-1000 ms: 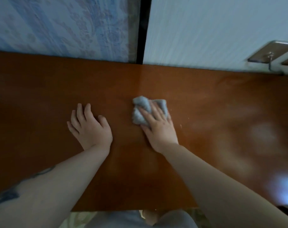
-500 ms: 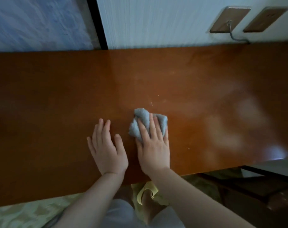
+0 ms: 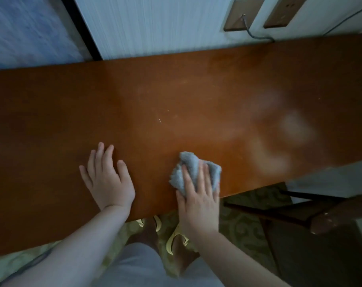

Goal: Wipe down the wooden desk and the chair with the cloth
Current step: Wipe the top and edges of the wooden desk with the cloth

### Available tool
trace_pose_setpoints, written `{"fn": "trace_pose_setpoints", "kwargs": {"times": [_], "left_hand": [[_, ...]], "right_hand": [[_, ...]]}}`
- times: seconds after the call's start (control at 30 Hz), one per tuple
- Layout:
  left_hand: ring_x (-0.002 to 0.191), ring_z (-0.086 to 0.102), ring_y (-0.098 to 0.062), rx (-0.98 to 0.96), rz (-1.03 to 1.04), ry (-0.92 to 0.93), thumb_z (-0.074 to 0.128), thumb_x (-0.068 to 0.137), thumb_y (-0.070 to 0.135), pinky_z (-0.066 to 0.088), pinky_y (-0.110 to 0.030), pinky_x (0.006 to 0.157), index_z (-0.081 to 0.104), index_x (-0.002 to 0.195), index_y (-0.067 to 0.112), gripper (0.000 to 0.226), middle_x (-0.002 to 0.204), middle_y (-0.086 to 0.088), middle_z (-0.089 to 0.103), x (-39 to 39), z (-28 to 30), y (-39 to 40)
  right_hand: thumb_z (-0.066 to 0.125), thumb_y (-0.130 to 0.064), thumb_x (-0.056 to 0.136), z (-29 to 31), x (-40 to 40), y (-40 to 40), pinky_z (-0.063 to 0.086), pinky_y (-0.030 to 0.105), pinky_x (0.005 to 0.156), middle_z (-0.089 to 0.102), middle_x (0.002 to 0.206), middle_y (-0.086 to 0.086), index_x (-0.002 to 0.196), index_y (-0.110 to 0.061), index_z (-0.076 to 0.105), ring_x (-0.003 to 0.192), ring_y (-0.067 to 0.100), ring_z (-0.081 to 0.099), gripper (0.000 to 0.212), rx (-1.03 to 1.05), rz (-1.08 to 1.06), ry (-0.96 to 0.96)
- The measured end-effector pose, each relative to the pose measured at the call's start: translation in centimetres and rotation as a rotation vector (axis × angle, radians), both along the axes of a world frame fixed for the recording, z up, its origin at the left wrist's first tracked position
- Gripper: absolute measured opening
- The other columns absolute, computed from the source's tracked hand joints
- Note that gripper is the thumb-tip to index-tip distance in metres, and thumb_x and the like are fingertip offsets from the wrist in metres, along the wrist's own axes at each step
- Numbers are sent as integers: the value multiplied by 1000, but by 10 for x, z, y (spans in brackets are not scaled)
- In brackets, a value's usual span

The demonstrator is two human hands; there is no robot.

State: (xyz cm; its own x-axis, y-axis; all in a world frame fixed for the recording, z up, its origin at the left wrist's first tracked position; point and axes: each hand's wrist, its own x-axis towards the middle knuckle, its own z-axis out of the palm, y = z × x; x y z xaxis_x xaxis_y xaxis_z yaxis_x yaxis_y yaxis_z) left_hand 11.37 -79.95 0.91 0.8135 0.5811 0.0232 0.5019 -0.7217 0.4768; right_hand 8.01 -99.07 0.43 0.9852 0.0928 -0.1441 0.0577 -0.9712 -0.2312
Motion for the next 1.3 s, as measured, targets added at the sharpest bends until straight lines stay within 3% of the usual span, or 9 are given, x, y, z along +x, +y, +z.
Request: {"fn": "trace_pose_setpoints", "kwargs": {"times": [0.13,0.27,0.33,0.57,0.7,0.77,0.97,1.17,1.3], "left_hand": [[144,25,-21,53,-162,-4,50,96,19,3,-45,121,52,137,17,40,152,-2,40,0,5,-7],[145,23,-19,-32,-183,-36,49,95,20,1,-40,121,51,137,20,42,153,0,36,-2,7,-53],[146,19,-17,-62,-138,5,49,97,21,2,-42,121,48,140,22,43,156,2,32,-3,5,-76],[146,17,-19,16,-141,110,46,96,24,6,-47,120,45,142,21,46,156,2,33,4,1,-83],[147,15,-20,46,-143,145,44,97,26,5,-47,120,41,144,22,47,156,1,31,3,-1,-85],[147,15,-21,58,-147,153,43,97,25,5,-49,119,41,143,21,47,156,0,31,3,-2,-85],[145,19,-25,88,-139,136,46,94,20,9,-53,118,43,140,16,46,154,-4,34,5,-2,-88],[145,17,-24,102,-144,153,43,95,22,8,-52,119,41,141,18,46,155,-4,32,4,-4,-86],[145,20,-25,101,-127,142,46,93,19,9,-53,118,43,140,17,47,154,-4,34,5,-5,-85]], "right_hand": [[26,-49,103,15,53,-11,2,46,122,1,163,-5,153,-40,7,149,14,-9,55,13,332,87],[31,-46,102,10,51,-71,4,45,122,7,164,0,154,-35,16,150,15,-4,55,14,-270,-2],[33,-44,102,5,28,-65,3,47,121,6,164,3,154,-32,17,150,17,-5,56,1,-354,-41],[29,-49,103,15,64,-44,-10,39,119,-1,163,-8,153,-43,8,147,9,-14,55,18,303,82],[32,-47,102,7,54,-99,5,46,122,10,163,-2,153,-38,19,150,14,-1,53,54,-252,-32],[30,-46,101,4,30,-92,9,50,121,10,163,3,153,-35,19,150,18,0,55,4,-329,-54],[29,-50,102,19,59,-60,-9,41,120,-1,164,-4,153,-41,8,149,14,-11,56,42,314,59],[33,-45,102,8,39,-106,3,48,121,9,163,4,154,-33,22,150,19,-1,55,34,-403,-77],[32,-47,102,15,33,-43,-13,44,118,-9,162,-1,153,-42,7,146,16,-22,57,104,110,95]]}}
